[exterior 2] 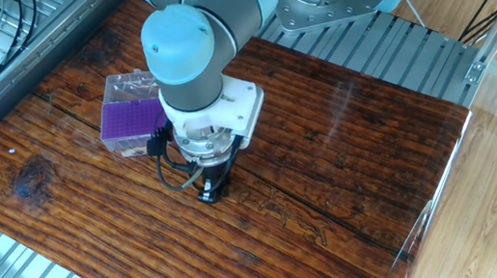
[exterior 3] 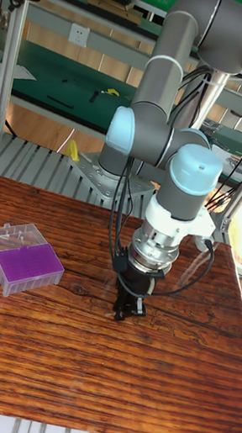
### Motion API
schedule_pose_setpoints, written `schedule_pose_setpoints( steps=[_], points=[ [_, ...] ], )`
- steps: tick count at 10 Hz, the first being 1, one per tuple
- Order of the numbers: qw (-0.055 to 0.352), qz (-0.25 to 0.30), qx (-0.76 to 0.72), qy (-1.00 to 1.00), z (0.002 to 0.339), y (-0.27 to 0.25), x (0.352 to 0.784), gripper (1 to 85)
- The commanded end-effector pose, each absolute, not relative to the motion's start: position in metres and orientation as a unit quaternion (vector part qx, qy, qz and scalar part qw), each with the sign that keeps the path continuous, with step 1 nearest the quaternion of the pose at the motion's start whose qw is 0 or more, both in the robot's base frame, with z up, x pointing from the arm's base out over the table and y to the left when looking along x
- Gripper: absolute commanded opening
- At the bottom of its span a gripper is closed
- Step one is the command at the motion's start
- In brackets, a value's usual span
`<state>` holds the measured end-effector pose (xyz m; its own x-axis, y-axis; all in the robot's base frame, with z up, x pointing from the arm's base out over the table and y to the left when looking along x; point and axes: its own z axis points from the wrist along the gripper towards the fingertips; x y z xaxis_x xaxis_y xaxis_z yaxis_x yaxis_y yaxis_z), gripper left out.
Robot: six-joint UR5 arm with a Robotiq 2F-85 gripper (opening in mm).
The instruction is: Insert a small pipette tip into the holder for small pipette tips
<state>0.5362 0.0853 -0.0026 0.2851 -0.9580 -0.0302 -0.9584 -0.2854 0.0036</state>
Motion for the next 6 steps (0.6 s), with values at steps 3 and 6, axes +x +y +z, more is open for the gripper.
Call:
schedule_pose_setpoints(
  steps=[3,6],
  points=[
    [0.009,0.013,-0.792,0.610,0.0025,0.0842,0.5344,4.3],
    [0.014,0.022,-0.788,0.616,0.0021,0.0888,0.5324,1.0]
  ],
)
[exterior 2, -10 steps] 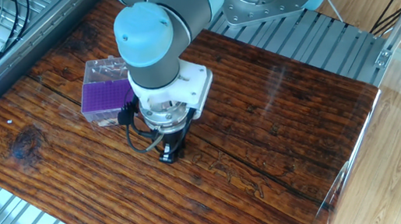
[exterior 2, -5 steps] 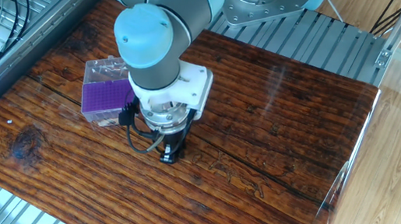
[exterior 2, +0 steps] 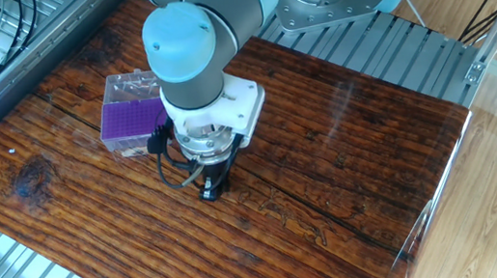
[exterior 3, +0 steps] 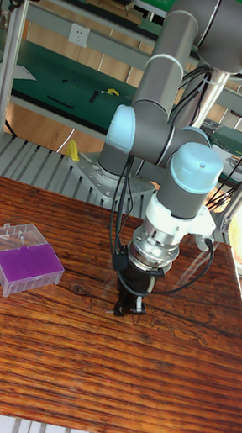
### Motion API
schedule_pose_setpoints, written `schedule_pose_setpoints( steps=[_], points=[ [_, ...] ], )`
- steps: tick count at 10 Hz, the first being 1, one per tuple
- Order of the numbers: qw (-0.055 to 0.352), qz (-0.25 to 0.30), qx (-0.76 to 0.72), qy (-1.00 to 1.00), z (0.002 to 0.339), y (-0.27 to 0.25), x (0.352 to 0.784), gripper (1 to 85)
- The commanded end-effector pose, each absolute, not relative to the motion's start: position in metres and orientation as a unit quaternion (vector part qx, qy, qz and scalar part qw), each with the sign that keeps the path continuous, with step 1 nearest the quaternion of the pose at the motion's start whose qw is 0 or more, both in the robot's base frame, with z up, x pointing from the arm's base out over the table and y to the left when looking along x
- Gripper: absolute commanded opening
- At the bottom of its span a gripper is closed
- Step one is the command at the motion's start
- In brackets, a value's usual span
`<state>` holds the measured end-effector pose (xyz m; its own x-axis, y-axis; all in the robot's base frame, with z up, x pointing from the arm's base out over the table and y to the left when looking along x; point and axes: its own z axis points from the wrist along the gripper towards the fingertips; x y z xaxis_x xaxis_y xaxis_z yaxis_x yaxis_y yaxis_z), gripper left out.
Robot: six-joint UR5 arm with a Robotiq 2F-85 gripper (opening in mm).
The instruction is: Insert a small pipette tip into the holder for small pipette tips
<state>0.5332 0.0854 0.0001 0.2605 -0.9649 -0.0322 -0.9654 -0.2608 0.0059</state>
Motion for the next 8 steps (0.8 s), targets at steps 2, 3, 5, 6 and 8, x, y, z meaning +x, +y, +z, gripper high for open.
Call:
schedule_pose_setpoints(
  steps=[2,3,5,6,8],
  points=[
    [0.044,0.014,-0.768,0.638,0.019,0.092,0.540,1.0],
    [0.049,0.018,-0.762,0.645,0.033,0.088,0.537,1.0],
    [0.105,0.029,-0.737,0.667,0.058,0.090,0.543,1.0],
    [0.125,0.033,-0.711,0.691,0.072,0.080,0.541,1.0],
    [0.169,0.038,-0.672,0.720,0.092,0.061,0.536,1.0]
  ],
)
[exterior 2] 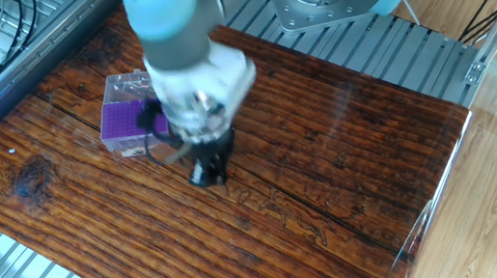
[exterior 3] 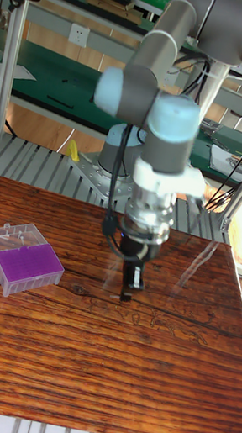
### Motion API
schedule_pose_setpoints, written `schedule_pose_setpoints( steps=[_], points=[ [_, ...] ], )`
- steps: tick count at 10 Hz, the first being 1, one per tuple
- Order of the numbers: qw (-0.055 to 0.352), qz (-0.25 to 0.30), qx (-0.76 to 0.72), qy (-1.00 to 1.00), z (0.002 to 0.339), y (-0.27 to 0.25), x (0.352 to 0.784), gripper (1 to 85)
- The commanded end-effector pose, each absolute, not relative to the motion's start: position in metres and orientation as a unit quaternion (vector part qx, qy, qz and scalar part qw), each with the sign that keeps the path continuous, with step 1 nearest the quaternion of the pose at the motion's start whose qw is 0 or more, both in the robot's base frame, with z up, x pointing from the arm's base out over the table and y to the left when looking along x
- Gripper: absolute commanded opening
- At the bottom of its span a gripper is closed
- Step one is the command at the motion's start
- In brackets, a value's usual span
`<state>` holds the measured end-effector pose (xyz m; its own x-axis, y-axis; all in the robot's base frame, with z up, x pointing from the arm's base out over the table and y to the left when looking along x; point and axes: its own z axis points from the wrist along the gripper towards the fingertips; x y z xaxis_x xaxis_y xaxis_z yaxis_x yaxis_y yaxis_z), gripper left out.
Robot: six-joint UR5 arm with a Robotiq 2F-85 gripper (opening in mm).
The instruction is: Insert a small pipette tip into the holder for small pipette tips
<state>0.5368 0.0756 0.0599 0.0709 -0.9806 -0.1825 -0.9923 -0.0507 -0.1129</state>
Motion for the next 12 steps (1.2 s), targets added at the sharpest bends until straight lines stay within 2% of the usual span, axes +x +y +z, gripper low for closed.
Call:
schedule_pose_setpoints(
  steps=[1,3,6,8,10,12],
  points=[
    [0.196,0.047,-0.655,0.728,0.093,0.059,0.535,1.0],
    [0.215,0.054,-0.651,0.726,0.085,0.047,0.529,1.0],
    [0.177,0.061,-0.660,0.727,0.077,0.036,0.513,1.0],
    [0.162,0.072,-0.615,0.769,0.075,0.033,0.508,1.0],
    [0.192,0.120,-0.568,0.792,0.086,0.059,0.510,1.0],
    [0.195,0.112,-0.566,0.793,0.086,0.056,0.511,1.0]
  ],
)
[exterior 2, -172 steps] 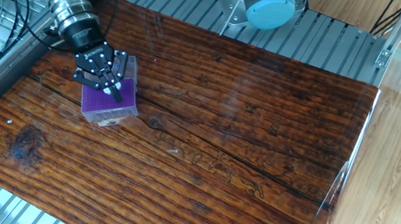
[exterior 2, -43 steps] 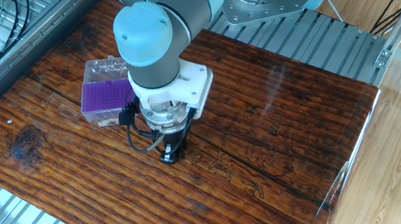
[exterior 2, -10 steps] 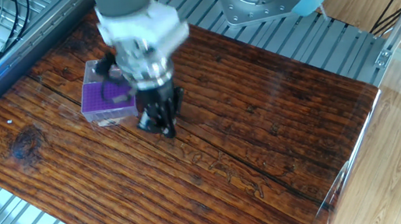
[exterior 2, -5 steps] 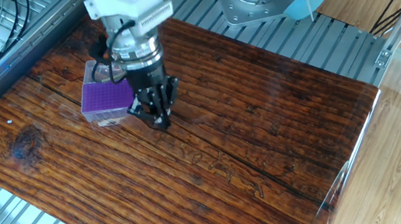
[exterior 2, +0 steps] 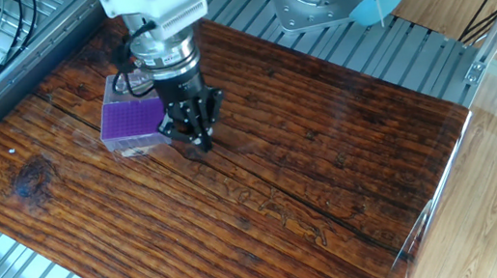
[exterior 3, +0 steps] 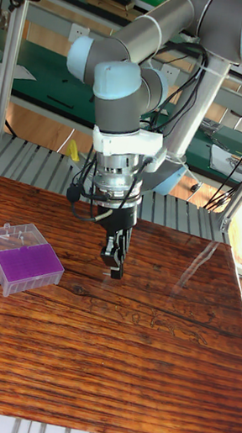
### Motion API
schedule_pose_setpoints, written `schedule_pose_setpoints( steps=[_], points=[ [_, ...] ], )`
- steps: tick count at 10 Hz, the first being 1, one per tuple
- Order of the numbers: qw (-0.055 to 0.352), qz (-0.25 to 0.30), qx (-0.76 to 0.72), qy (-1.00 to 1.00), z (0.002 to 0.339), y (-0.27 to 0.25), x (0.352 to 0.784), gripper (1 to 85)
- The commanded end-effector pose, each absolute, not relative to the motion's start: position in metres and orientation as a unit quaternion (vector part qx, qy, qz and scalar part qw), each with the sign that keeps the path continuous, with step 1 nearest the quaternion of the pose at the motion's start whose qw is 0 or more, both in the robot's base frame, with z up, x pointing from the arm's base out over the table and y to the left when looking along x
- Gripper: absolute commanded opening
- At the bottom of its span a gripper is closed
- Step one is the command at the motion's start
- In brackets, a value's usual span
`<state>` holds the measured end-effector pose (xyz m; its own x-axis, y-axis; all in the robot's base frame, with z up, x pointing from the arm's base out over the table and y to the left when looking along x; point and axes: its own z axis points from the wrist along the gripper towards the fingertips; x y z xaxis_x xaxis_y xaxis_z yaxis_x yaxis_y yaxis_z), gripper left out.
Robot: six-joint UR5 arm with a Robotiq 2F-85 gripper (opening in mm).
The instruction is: Insert a small pipette tip into the holder for small pipette tips
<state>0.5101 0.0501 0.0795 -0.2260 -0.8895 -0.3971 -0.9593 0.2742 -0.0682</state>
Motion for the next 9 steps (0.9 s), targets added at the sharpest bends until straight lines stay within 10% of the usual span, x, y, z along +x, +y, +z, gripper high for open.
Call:
schedule_pose_setpoints(
  steps=[1,9],
  points=[
    [0.201,0.115,-0.572,0.787,0.092,0.049,0.513,1.0],
    [0.300,0.255,-0.644,0.656,0.141,-0.043,0.489,1.0]
  ],
)
